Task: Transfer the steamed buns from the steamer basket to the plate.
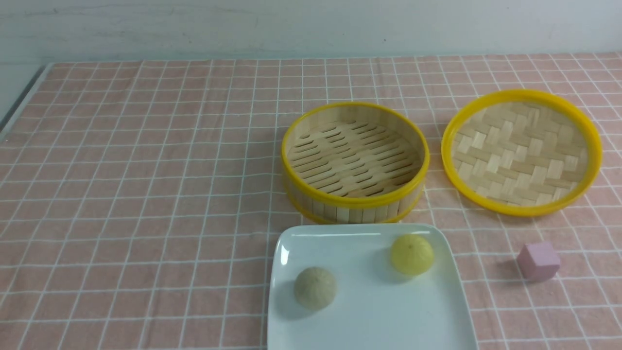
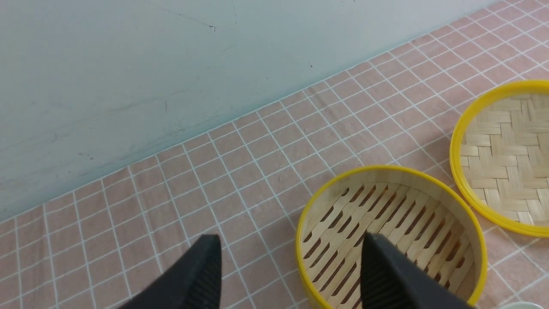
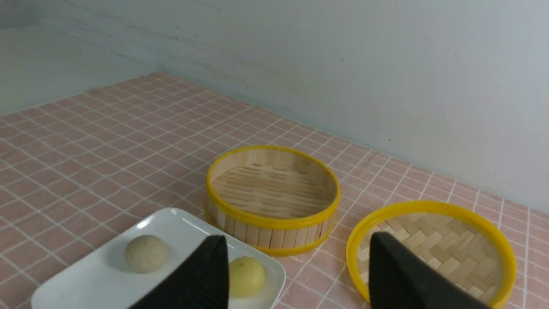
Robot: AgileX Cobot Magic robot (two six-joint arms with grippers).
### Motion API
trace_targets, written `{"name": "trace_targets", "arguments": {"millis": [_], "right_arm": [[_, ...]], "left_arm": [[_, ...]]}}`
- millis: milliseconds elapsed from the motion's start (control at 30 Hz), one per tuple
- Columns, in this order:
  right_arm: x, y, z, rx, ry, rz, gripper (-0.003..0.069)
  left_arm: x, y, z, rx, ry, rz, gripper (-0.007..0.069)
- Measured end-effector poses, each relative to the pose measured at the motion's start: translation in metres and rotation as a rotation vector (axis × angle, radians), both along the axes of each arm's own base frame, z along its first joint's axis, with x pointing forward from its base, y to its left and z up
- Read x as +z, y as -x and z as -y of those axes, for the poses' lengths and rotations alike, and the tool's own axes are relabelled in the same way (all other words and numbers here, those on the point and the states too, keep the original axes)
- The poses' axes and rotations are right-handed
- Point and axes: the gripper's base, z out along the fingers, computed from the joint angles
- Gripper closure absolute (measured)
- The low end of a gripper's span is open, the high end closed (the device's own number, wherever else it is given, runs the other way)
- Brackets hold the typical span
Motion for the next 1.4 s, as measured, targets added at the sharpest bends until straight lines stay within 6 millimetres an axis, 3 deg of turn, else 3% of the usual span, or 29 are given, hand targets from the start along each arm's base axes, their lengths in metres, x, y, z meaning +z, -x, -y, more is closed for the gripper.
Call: {"name": "trace_targets", "arguments": {"millis": [100, 400, 567, 1400], "right_arm": [[-0.014, -0.006, -0.002, -0.003, -0.002, -0.002, 0.0216], [-0.082, -0.04, -0.018, -0.02, 0.036, -0.097, 0.0216], [-0.092, -0.05, -0.021, -0.04, -0.014, -0.005, 0.0216], [-0.104, -0.054, -0.023, -0.042, -0.003, -0.033, 0.0216]], "left_arm": [[0.0, 0.0, 0.0, 0.0, 0.0, 0.0, 0.0179], [0.0, 0.0, 0.0, 0.0, -0.001, -0.005, 0.0179], [0.0, 0.0, 0.0, 0.0, 0.0, -0.006, 0.0179], [0.003, -0.001, 0.001, -0.003, 0.015, 0.026, 0.0179]]}}
